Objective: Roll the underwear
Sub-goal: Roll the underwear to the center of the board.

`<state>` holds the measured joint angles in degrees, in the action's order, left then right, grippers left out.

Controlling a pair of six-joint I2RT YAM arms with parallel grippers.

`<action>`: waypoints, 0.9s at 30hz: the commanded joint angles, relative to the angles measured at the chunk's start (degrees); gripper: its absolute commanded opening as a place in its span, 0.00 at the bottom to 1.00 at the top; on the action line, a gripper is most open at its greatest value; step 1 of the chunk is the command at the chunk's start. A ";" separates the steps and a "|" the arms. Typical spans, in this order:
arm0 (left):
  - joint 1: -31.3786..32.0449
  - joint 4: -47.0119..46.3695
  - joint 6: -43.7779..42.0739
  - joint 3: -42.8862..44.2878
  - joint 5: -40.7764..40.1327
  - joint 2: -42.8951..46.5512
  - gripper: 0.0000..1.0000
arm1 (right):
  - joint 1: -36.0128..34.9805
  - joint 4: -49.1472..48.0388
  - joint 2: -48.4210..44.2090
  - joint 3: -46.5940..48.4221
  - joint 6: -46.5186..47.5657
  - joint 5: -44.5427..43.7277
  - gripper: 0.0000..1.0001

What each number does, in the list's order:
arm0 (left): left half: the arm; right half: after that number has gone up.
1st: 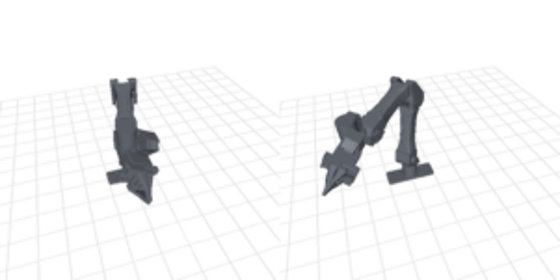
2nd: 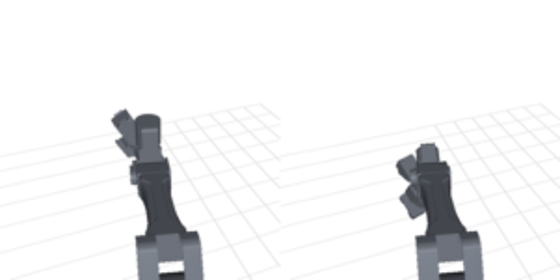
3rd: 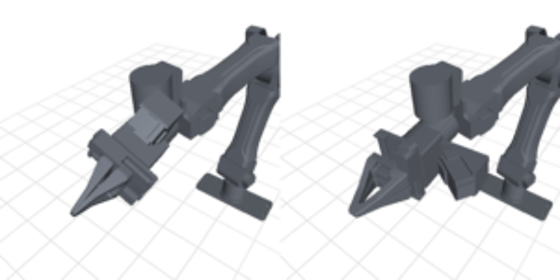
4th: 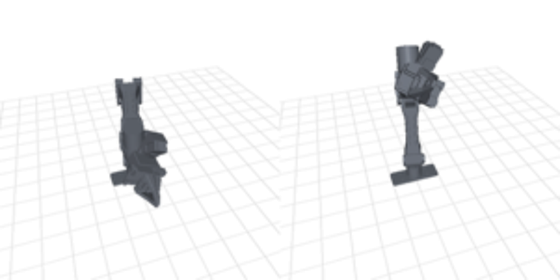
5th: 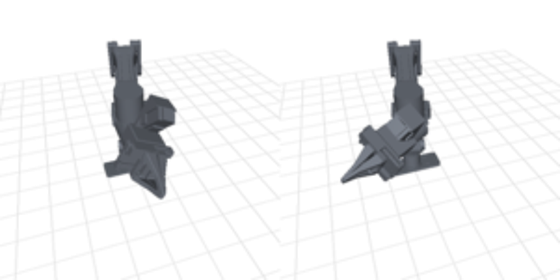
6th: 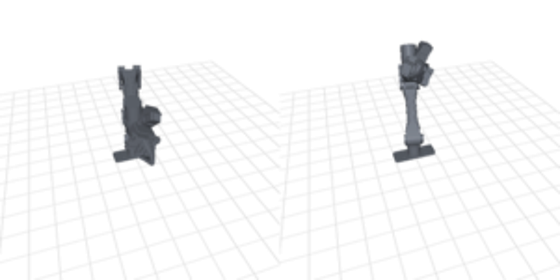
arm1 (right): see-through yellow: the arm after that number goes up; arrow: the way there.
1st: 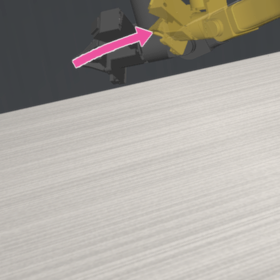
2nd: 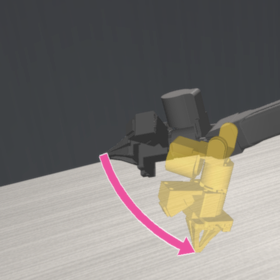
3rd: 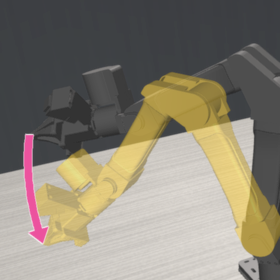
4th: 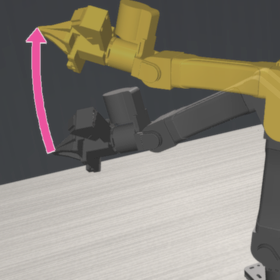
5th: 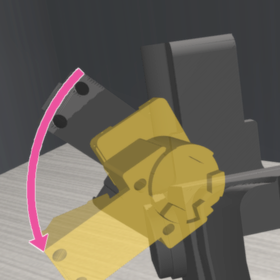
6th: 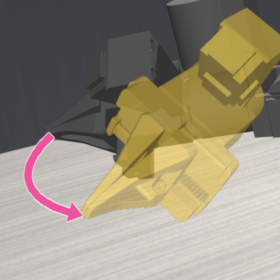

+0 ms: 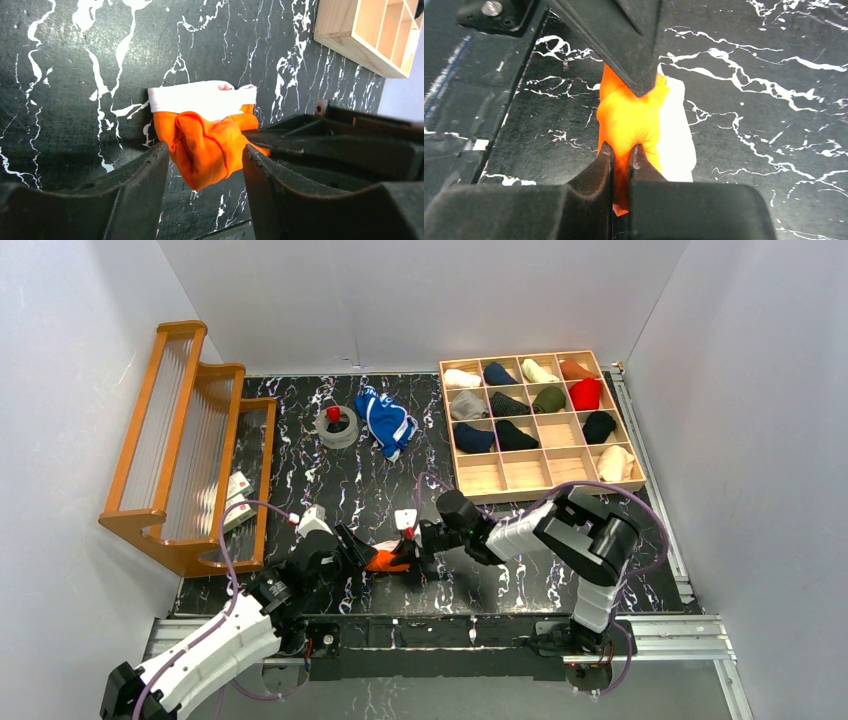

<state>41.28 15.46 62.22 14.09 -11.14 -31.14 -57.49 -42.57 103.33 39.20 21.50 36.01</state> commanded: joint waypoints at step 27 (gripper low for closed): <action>0.10 -14.52 3.00 -8.40 -0.87 -8.56 0.63 | 11.05 15.09 16.35 3.95 -27.36 18.10 0.20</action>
<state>41.28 0.99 64.55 6.37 -5.91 -34.79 -46.22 -44.31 114.93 46.46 -7.35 58.61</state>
